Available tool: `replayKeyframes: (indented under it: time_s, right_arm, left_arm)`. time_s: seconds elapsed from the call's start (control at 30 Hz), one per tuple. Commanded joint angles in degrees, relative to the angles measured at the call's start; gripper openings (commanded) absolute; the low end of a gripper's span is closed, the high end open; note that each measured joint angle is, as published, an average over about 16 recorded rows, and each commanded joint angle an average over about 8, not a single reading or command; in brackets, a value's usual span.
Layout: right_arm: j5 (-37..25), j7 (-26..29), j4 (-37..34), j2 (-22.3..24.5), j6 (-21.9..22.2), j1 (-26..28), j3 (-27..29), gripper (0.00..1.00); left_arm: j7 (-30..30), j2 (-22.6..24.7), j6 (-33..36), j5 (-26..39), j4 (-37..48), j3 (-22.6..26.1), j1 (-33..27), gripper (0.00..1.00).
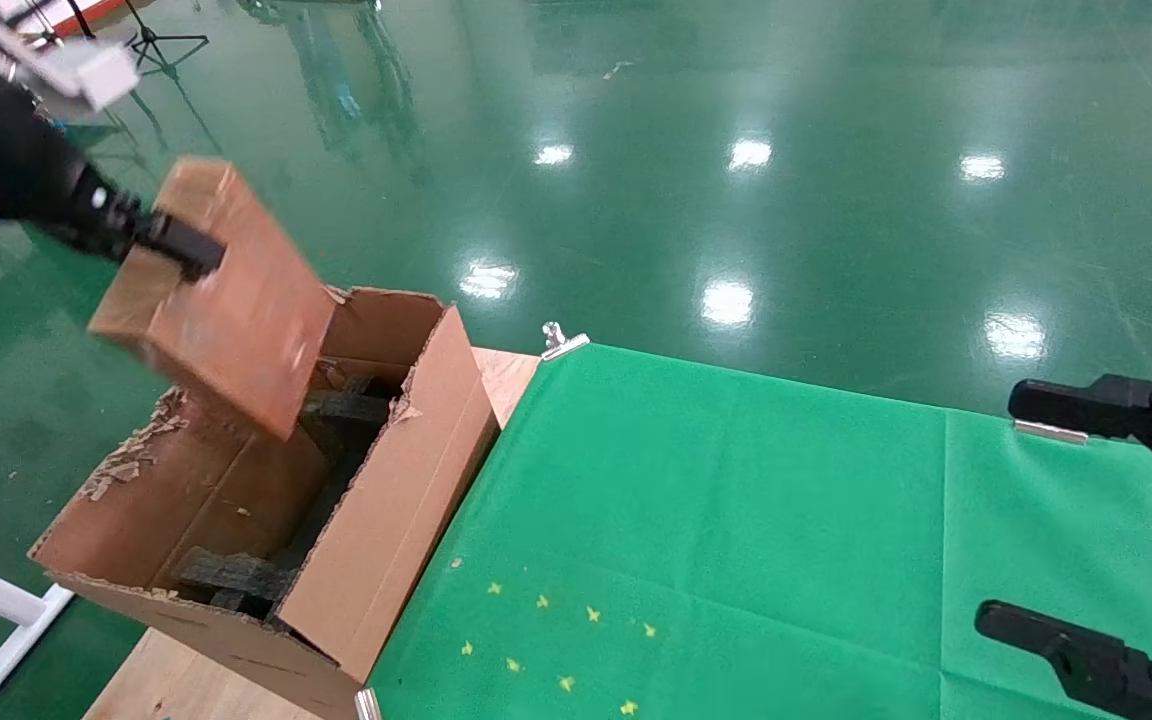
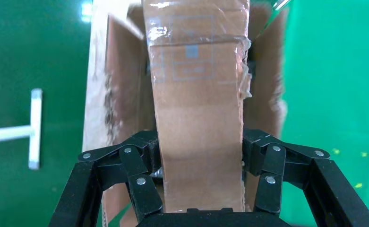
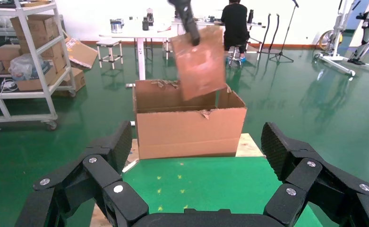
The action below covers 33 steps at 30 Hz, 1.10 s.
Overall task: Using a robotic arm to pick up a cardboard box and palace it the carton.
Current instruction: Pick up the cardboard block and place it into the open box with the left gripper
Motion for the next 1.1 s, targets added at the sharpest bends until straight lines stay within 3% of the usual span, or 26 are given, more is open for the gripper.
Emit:
replayKeyframes:
  time_s: [0.03,0.5,0.77,1.1]
  right_arm:
    - [0.0,0.0,0.0,0.0,0.0,0.0,0.0,1.0]
    - [0.0,0.0,0.0,0.0,0.0,0.0,0.0,1.0]
    - [0.0,0.0,0.0,0.0,0.0,0.0,0.0,1.0]
    - [0.0,0.0,0.0,0.0,0.0,0.0,0.0,1.0]
  left_arm:
    - [2.0,-1.4,-0.6,0.1,2.3,0.3,1.4,0.0]
    - [15.0,-3.2,-8.9,-0.6,16.1,0.4,11.8,0.0]
    - [17.9,-3.3,-17.0,-1.9,19.6,-0.6,16.9,0.0]
    - [20.1,-2.7,-17.8,-3.6,21.2,-1.6,20.3,0.0]
